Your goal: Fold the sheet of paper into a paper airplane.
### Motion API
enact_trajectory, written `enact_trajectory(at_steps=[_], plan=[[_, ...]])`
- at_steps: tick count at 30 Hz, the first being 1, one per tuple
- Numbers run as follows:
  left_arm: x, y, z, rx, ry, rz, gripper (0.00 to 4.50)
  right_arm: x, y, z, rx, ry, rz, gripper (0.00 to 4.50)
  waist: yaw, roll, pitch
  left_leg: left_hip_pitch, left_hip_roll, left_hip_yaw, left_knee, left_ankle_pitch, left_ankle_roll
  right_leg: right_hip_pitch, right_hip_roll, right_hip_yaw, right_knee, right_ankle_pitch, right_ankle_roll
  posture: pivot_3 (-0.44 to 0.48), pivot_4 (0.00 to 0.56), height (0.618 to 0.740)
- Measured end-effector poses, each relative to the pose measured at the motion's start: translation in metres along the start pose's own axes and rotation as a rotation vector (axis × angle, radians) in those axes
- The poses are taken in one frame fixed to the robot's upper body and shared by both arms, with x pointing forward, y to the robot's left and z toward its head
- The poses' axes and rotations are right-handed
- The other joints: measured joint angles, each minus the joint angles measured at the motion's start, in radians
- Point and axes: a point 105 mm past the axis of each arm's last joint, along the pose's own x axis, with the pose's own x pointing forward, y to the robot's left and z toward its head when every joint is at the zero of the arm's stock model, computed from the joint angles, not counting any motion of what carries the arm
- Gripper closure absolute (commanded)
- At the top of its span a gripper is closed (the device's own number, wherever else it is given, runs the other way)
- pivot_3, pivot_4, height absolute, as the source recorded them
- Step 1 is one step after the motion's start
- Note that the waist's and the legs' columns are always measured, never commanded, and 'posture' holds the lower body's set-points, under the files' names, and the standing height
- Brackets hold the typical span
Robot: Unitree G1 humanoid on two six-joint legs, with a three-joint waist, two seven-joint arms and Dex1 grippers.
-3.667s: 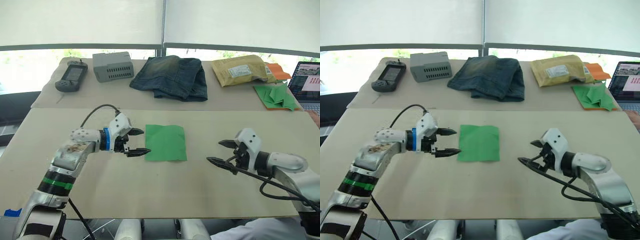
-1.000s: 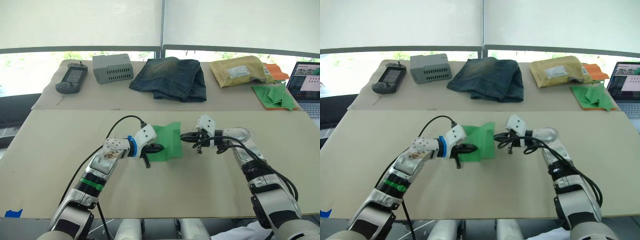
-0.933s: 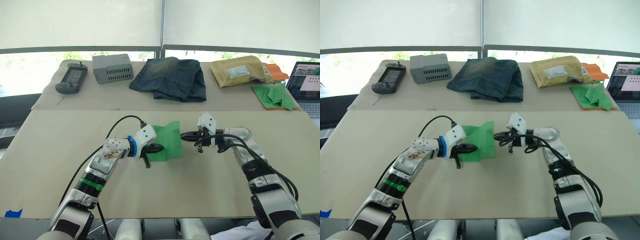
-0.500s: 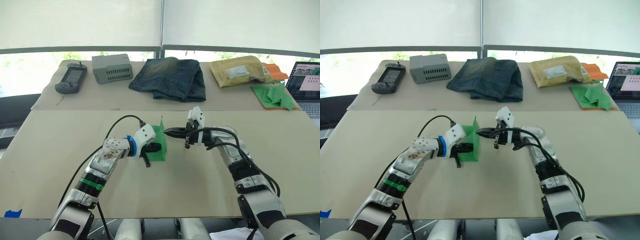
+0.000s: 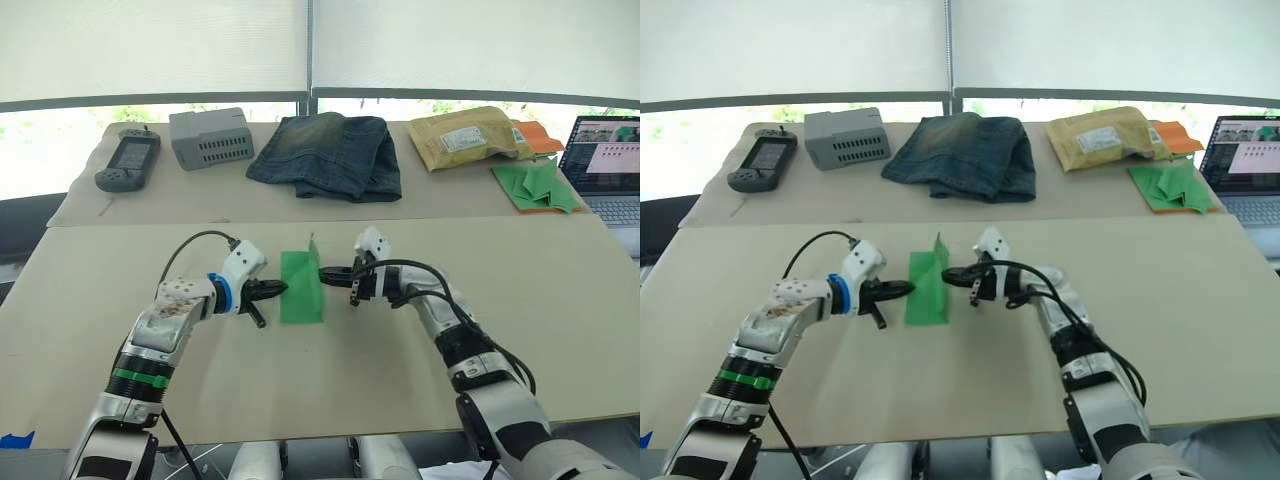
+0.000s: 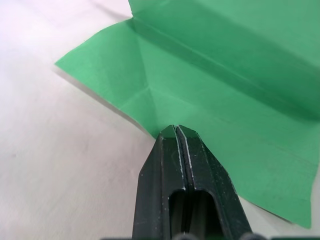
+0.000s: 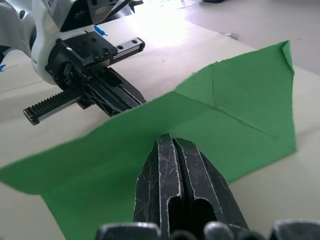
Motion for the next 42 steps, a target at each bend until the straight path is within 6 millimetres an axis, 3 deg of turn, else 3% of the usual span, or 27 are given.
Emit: enact_trajectory(at_steps=[4, 8, 13, 16, 22, 25, 31, 42], plan=[[0.002, -0.004, 0.0, 0.004, -0.005, 0.006, 4.5, 0.007, 0.004, -0.002, -0.005, 0.014, 0.016, 4.45, 0.0, 0.0, 0.0, 0.0, 0.0, -0.001, 0.0, 0.0, 0.0, 0.0, 0.0, 0.0, 0.0, 0.0, 0.0, 0.0, 0.15, 0.728], [0.001, -0.003, 0.001, -0.02, -0.018, 0.024, 4.5, 0.012, 0.005, -0.021, -0.078, 0.145, 0.011, 4.45, 0.001, 0.0, 0.0, 0.001, 0.0, 0.0, 0.0, 0.0, 0.0, 0.0, 0.0, 0.0, 0.0, 0.0, 0.0, 0.0, 0.15, 0.728], [-0.012, 0.026, -0.001, -0.126, -0.077, 0.141, 4.5, 0.016, -0.003, -0.022, -0.209, 0.248, -0.003, 4.45, 0.0, 0.0, 0.0, 0.002, 0.0, 0.0, 0.0, 0.0, 0.0, 0.001, 0.001, -0.001, 0.0, 0.0, 0.0, 0.0, 0.15, 0.728], [-0.018, 0.03, 0.004, -0.131, -0.108, 0.143, 4.5, 0.015, -0.005, -0.02, -0.231, 0.265, -0.003, 4.45, 0.002, 0.0, 0.0, 0.002, 0.0, 0.0, 0.0, 0.0, 0.0, 0.001, 0.0, -0.001, 0.0, 0.0, -0.001, 0.0, 0.15, 0.728], [-0.008, -0.002, 0.027, -0.085, -0.2, -0.044, 4.5, 0.015, -0.005, -0.017, -0.292, 0.317, -0.008, 4.45, 0.005, 0.0, 0.0, 0.001, 0.0, 0.0, 0.0, 0.0, 0.0, 0.001, -0.001, 0.0, 0.0, 0.0, -0.001, 0.0, 0.15, 0.728], [0.002, -0.016, 0.028, -0.072, -0.189, -0.111, 4.5, 0.011, -0.005, -0.016, -0.298, 0.338, -0.025, 4.45, 0.01, 0.0, 0.0, 0.001, -0.001, 0.001, 0.0, 0.0, 0.0, 0.001, 0.0, 0.0, 0.0, 0.0, 0.0, 0.0, 0.15, 0.728], [0.02, -0.023, 0.004, -0.036, -0.047, -0.129, 4.5, 0.001, -0.001, -0.017, -0.283, 0.361, -0.065, 4.45, 0.02, 0.0, 0.0, 0.001, -0.002, 0.002, 0.001, 0.0, 0.0, 0.002, 0.0, -0.001, -0.001, 0.0, 0.0, 0.0, 0.15, 0.728], [0.027, -0.028, 0.005, 0.06, -0.036, -0.147, 4.5, -0.009, -0.003, -0.018, -0.24, 0.318, -0.137, 4.45, 0.024, 0.001, -0.001, 0.001, -0.002, 0.003, 0.001, 0.0, 0.0, 0.003, 0.0, -0.001, -0.002, -0.001, 0.002, 0.0, 0.15, 0.728]])
